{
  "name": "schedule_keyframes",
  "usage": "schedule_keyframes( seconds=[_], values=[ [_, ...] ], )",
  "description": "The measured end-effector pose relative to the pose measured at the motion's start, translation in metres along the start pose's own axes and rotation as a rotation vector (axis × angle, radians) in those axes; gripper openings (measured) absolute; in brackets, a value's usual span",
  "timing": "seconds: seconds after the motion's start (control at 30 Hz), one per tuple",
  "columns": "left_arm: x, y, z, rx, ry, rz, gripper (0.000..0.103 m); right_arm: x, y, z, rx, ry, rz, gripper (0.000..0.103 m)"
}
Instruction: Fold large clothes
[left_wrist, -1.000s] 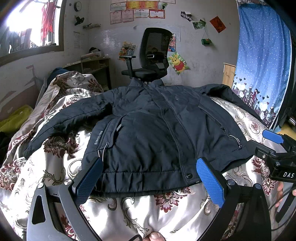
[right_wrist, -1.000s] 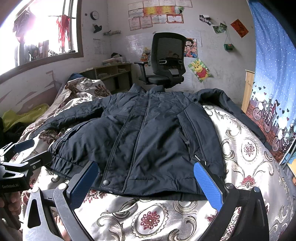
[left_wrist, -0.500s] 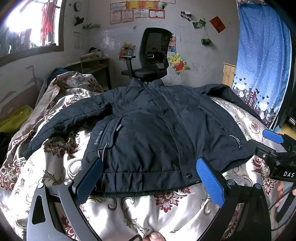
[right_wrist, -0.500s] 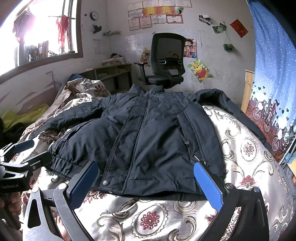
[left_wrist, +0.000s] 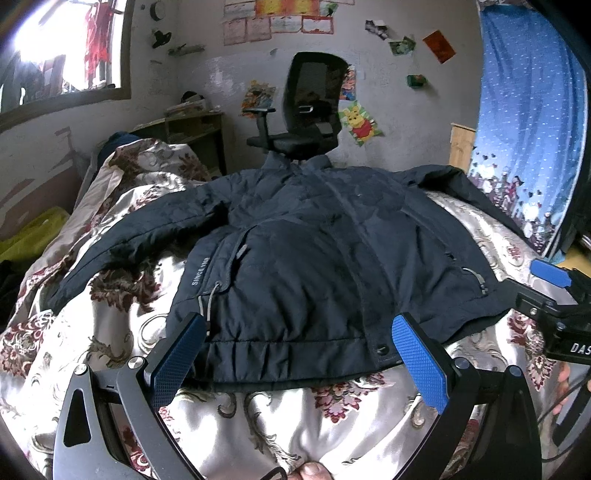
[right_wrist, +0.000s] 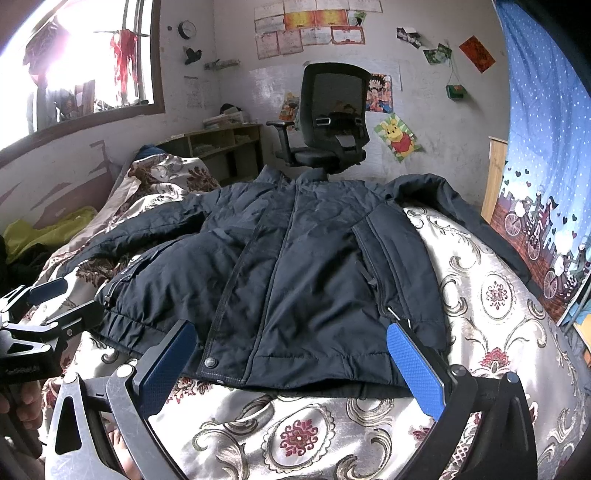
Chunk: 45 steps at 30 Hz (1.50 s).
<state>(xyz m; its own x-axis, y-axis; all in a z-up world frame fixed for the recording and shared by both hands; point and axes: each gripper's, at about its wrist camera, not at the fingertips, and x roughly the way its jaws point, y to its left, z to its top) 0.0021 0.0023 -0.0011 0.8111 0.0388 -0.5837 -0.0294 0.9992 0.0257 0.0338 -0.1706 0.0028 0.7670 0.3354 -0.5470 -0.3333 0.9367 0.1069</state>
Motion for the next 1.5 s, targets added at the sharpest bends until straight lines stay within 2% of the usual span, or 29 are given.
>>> schedule_keyframes(
  seconds=[0.1, 0.2, 0.3, 0.43, 0.63, 0.83, 0.97, 1.03, 1.13, 1.27, 1.43, 1.5],
  values=[
    [0.009, 0.006, 0.003, -0.009, 0.027, 0.06, 0.099, 0.012, -0.003, 0.003, -0.013, 0.069, -0.039, 0.103],
    [0.015, 0.015, 0.003, -0.025, 0.048, 0.088, 0.099, 0.02, -0.001, 0.01, -0.038, 0.134, -0.1, 0.103],
    [0.024, 0.02, 0.007, -0.042, 0.08, 0.125, 0.099, 0.034, -0.003, 0.005, -0.063, 0.173, -0.175, 0.103],
    [0.035, 0.022, 0.016, -0.01, 0.104, 0.207, 0.099, 0.042, -0.011, 0.013, -0.087, 0.193, -0.241, 0.103],
    [0.044, 0.02, 0.036, -0.008, 0.11, 0.174, 0.099, 0.042, -0.023, 0.033, -0.074, 0.154, -0.26, 0.103],
    [0.051, 0.003, 0.066, 0.089, 0.098, 0.159, 0.099, 0.045, -0.037, 0.052, -0.044, 0.11, -0.253, 0.103],
    [0.066, 0.001, 0.095, 0.106, 0.143, 0.086, 0.099, 0.049, -0.05, 0.063, -0.025, 0.095, -0.247, 0.103],
    [0.076, 0.002, 0.114, 0.101, 0.168, 0.075, 0.099, 0.05, -0.06, 0.07, -0.011, 0.074, -0.246, 0.103],
    [0.101, 0.005, 0.145, 0.076, 0.211, 0.087, 0.099, 0.053, -0.078, 0.083, 0.037, 0.051, -0.245, 0.103],
    [0.127, 0.006, 0.169, 0.04, 0.217, 0.105, 0.099, 0.063, -0.107, 0.102, 0.101, 0.042, -0.242, 0.103],
    [0.166, 0.008, 0.185, 0.031, 0.228, 0.068, 0.099, 0.084, -0.153, 0.123, 0.252, 0.047, -0.126, 0.103],
    [0.182, 0.006, 0.189, 0.054, 0.233, 0.061, 0.099, 0.096, -0.172, 0.128, 0.312, 0.045, -0.116, 0.103]
  ],
)
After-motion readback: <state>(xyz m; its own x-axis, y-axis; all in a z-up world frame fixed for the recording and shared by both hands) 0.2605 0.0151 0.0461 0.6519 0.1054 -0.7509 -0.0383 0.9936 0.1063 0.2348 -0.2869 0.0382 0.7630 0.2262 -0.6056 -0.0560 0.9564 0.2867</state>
